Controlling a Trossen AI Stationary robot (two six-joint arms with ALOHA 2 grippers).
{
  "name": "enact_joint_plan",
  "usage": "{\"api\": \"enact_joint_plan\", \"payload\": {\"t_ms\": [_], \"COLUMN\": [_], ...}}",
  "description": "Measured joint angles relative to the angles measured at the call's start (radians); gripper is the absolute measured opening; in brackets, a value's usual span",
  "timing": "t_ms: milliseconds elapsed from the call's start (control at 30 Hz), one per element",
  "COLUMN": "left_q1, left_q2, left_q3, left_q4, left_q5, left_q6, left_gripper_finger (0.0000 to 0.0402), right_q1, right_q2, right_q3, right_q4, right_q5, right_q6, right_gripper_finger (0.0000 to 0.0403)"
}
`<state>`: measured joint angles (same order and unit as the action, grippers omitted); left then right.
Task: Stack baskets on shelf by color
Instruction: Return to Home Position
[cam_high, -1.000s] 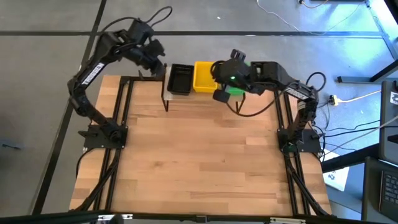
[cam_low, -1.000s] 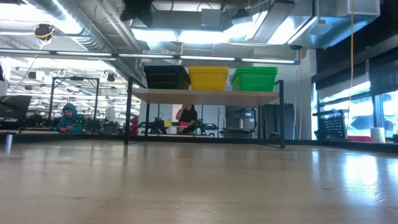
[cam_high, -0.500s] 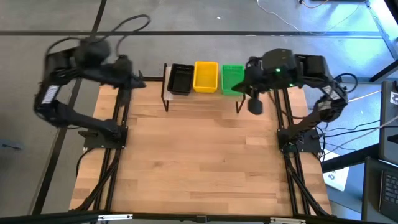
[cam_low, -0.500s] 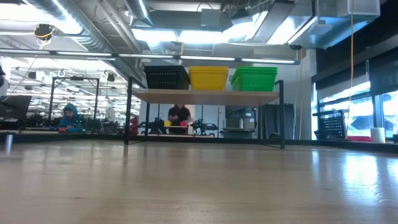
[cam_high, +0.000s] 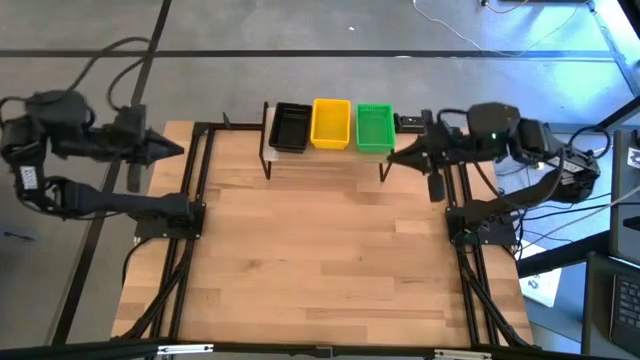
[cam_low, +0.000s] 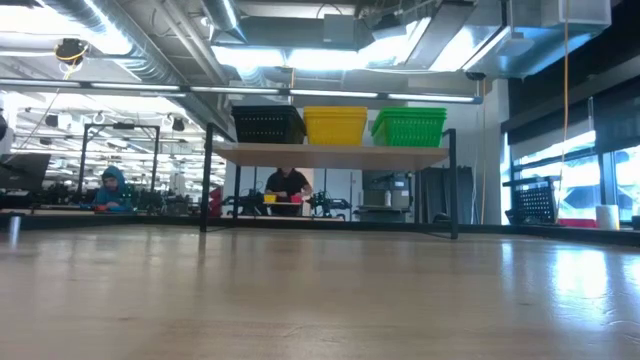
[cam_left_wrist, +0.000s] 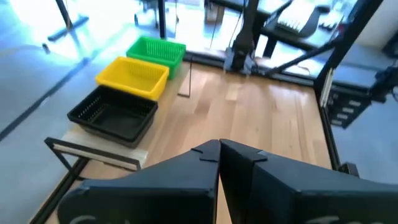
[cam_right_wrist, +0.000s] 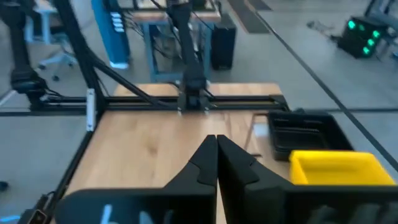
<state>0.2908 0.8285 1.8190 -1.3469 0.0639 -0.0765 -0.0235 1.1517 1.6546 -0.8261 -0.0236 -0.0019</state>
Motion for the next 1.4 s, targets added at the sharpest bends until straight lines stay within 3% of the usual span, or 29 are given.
{"api": "enact_joint_plan", "payload": {"t_ms": [300, 567, 1133, 1400], "left_q1": [0.0, 0.0, 0.002, 0.002], "left_q2": [-0.282, -0.488, -0.787, -0.825], "left_q3": [-0.312, -0.536, -0.807, -0.859], "left_q4": [0.208, 0.346, 0.508, 0.554], "left_q5": [-0.003, -0.004, 0.023, 0.04], "left_q6": [-0.027, -0.072, -0.098, -0.069], "left_gripper_finger": [0.0, 0.0, 0.0, 0.0], "right_q1": [0.016, 0.016, 0.016, 0.016], "right_q2": [-0.25, -0.461, -0.815, -0.984], "right_q3": [-0.409, -0.664, -0.982, -1.109], "right_q4": [0.305, 0.478, 0.601, 0.662], "right_q5": [-0.005, -0.005, -0.006, -0.006], "right_q6": [0.064, 0.125, 0.11, 0.1], "right_gripper_finger": [0.0, 0.0, 0.0, 0.0]}}
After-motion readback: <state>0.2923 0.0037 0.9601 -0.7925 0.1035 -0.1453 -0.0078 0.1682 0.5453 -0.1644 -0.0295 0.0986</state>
